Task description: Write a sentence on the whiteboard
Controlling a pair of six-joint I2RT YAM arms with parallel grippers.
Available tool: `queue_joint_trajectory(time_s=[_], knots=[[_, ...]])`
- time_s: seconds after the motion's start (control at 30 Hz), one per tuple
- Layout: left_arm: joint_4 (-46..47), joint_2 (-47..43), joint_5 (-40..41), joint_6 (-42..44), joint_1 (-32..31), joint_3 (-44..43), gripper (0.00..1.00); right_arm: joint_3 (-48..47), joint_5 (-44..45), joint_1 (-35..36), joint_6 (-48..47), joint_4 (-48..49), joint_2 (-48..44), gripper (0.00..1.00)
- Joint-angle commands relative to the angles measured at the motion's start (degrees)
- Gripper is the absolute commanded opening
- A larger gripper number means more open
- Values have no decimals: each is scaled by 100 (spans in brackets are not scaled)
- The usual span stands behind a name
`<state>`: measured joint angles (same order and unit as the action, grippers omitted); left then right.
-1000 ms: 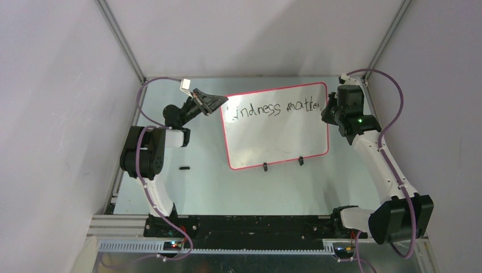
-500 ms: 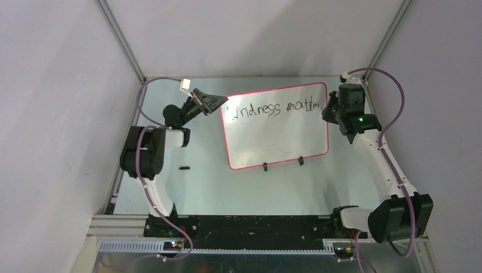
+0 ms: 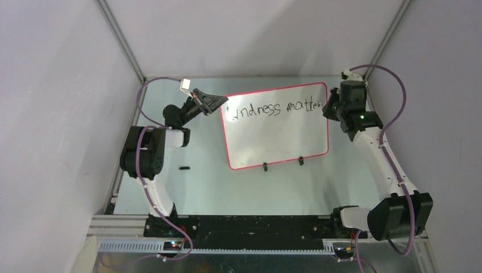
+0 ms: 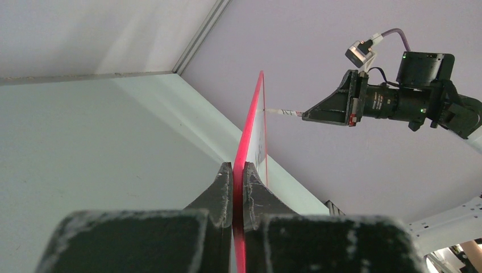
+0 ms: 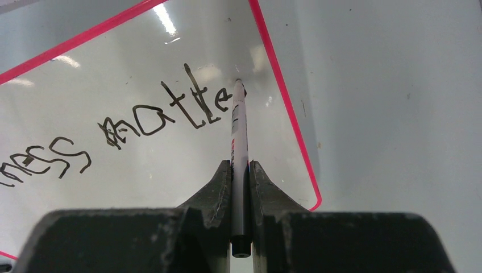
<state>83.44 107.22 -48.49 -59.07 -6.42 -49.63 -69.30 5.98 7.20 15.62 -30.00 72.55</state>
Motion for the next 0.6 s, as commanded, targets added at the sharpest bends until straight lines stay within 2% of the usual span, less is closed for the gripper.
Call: queue_joint_trajectory(time_s=[0.0,0.57], knots=[[287,-131,-93,255,122,-55,0,-282,-19,-49,4,222,28,0],[291,-131,-96,255,116,-54,0,-314,-93,-100,-1,5,-278,0]])
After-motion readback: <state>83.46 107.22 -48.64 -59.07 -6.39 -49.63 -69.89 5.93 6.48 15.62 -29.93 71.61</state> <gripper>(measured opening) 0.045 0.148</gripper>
